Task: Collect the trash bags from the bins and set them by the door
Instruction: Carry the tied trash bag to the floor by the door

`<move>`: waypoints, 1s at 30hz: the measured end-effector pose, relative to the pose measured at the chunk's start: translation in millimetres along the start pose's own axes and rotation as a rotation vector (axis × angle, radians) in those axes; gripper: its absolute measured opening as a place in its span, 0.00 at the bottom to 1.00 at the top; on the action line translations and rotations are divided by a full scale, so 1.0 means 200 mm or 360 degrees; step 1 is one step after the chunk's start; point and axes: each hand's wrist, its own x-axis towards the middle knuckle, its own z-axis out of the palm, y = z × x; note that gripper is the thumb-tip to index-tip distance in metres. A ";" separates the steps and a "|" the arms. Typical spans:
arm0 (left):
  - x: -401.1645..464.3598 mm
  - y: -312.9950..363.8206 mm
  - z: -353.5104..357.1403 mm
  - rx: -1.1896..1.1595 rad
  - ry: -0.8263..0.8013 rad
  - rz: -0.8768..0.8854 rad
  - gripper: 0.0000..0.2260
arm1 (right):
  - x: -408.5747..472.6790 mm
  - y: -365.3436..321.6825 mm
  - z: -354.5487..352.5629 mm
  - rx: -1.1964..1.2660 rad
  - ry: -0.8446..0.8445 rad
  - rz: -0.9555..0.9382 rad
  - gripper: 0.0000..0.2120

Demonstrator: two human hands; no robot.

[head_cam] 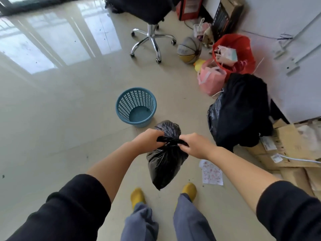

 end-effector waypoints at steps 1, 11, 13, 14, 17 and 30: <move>-0.04 0.05 -0.02 0.0030 -0.0007 0.0029 0.07 | -0.06 -0.03 -0.01 0.0007 0.0028 0.0019 0.11; -0.25 0.38 -0.16 0.0365 -0.0279 0.0505 0.08 | -0.67 -0.32 0.01 0.0157 0.0505 0.0411 0.10; -0.29 0.49 -0.15 0.0439 -0.0353 0.0637 0.08 | -0.81 -0.38 0.05 0.0176 0.0601 0.0543 0.10; -0.31 0.54 -0.14 0.0477 -0.0388 0.0708 0.08 | -0.89 -0.41 0.08 0.0188 0.0649 0.0608 0.10; -0.39 0.71 -0.04 0.0602 -0.0483 0.0941 0.08 | -1.12 -0.46 0.20 0.0303 0.0800 0.0781 0.10; -1.09 1.56 0.94 0.1204 -0.0989 0.1691 0.07 | -2.37 -0.80 1.10 0.0685 0.1297 0.1620 0.12</move>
